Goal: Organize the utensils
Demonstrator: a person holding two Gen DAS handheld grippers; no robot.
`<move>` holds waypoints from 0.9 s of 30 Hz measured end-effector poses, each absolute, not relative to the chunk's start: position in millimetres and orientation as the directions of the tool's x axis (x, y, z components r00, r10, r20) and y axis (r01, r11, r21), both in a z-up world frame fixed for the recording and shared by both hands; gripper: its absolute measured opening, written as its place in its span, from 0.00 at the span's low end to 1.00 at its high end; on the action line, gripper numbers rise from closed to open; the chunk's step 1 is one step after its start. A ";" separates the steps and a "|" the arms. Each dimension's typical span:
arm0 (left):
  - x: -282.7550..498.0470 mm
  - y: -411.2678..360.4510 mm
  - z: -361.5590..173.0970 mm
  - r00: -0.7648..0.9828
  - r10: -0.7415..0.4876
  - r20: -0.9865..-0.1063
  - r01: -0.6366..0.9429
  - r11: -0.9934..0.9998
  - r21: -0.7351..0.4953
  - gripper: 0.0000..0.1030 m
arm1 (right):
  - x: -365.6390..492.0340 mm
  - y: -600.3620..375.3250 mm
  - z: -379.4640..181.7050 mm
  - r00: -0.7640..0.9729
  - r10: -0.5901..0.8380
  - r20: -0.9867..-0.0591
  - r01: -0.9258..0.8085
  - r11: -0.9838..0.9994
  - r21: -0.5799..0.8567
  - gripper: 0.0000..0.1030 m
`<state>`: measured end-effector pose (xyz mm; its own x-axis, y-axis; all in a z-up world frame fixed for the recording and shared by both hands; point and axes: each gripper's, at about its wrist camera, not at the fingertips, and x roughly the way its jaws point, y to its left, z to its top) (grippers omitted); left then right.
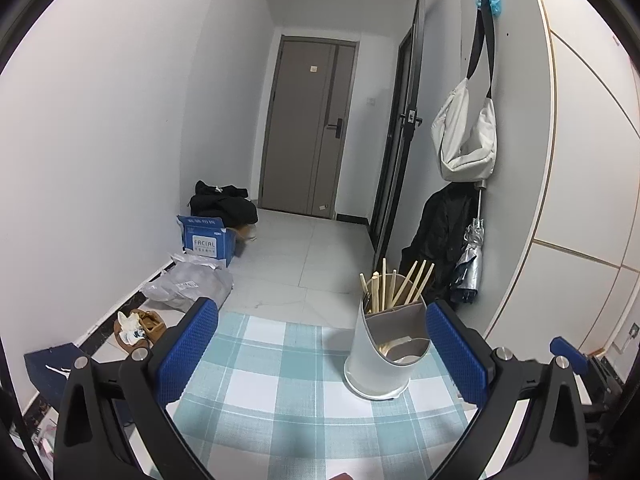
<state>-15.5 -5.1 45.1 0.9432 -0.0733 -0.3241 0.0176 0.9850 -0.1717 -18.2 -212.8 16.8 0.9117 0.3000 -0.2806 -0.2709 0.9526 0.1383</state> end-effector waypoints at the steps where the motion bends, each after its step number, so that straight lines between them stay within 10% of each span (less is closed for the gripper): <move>1: -16.3 -5.0 42.6 0.944 -0.073 -0.322 0.016 0.984 -0.176 0.99 | -19.6 -212.3 14.3 0.915 0.290 -0.280 -0.264 0.956 0.128 1.00; 27: -25.3 -3.4 33.4 0.940 -0.058 -0.337 -0.003 0.984 -0.176 0.99 | -24.6 -216.4 -1.6 0.915 0.241 -0.324 -0.214 0.970 0.118 1.00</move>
<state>-25.3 -3.4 33.4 0.9396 -0.0576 -0.3374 -0.0028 0.9844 -0.1759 -24.6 -216.4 -1.6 0.9147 0.2414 -0.3241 -0.2139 0.9697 0.1184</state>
